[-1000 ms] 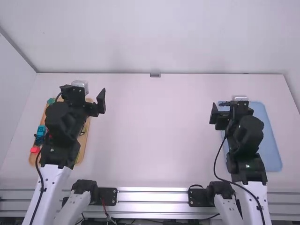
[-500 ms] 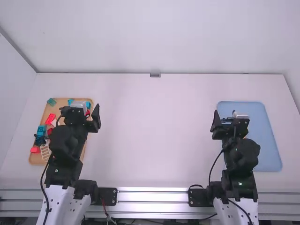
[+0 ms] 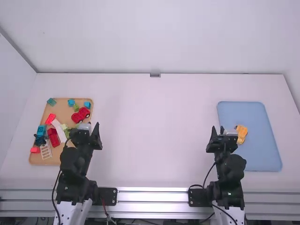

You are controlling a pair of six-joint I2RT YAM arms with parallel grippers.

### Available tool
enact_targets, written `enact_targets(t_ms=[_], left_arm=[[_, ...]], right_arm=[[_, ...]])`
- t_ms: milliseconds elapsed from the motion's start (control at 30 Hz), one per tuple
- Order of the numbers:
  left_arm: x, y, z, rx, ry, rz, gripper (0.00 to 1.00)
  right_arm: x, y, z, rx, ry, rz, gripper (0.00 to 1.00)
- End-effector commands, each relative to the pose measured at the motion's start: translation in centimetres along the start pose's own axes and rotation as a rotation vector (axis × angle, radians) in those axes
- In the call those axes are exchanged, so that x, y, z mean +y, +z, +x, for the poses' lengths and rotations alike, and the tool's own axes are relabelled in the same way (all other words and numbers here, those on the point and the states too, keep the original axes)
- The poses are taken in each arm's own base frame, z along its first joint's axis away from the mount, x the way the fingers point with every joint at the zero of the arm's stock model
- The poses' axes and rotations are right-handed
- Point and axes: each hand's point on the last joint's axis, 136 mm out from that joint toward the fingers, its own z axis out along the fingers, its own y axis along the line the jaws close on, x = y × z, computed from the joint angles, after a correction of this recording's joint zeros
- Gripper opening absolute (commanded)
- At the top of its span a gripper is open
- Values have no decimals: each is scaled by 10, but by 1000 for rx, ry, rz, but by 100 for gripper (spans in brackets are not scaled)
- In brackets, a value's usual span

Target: Assemble lego blocks to make yellow taxi

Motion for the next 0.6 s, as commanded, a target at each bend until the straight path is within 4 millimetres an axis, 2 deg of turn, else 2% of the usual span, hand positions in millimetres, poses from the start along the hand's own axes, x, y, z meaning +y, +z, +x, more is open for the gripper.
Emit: enact_targets(t_ms=[0, 67, 267, 567], left_arm=[[3, -1, 8, -14, 0, -18, 27], [3, -1, 19, -14, 0, -18, 23], [3, 1, 44, -1, 0, -18, 15], [3, 1, 44, -1, 0, -18, 4]], right_arm=[[1, 1, 10, -6, 5, -3, 26], [1, 2, 19, 8, 6, -3, 22], [1, 2, 19, 8, 6, -3, 14], [1, 2, 19, 8, 6, -3, 3]])
